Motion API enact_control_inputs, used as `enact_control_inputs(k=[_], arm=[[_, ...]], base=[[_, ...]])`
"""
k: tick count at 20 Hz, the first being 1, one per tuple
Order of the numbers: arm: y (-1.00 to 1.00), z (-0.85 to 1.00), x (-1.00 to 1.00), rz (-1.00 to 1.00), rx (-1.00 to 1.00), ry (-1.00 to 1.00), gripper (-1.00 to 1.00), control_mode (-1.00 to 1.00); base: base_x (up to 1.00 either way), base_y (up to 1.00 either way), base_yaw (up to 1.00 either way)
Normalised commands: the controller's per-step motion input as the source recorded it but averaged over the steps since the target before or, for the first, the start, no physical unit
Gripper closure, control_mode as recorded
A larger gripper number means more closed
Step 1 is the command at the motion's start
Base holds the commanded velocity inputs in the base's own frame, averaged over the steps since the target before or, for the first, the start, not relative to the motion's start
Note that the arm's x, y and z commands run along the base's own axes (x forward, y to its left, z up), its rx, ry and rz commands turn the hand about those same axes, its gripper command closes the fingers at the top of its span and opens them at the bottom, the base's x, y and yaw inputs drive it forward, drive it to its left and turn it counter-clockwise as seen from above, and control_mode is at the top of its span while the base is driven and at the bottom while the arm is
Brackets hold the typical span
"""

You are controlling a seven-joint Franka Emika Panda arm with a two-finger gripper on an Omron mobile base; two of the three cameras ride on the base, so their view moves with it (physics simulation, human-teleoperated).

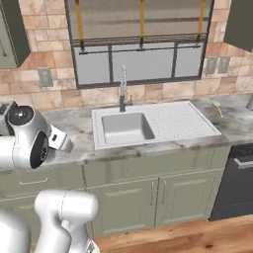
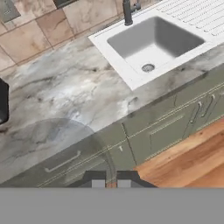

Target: Move the glass cup from next to the sink to the open cabinet. Then, move the bowl with the cucumber to the fridge to clear the area for faucet cleaning.

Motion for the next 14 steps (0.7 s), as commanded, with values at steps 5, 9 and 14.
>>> enact_control_inputs(k=[5,9,14], arm=[[0.0,0.0,0.0,0.0,0.0,0.0,1.0,1.0],[0.0,0.0,0.0,0.0,0.0,0.0,1.0,1.0],[0.0,0.0,0.0,0.0,0.0,0.0,1.0,1.0]], base=[[-0.56,0.0,-0.84],[-0.32,-0.09,-0.87],[0.47,-0.62,-0.77]])
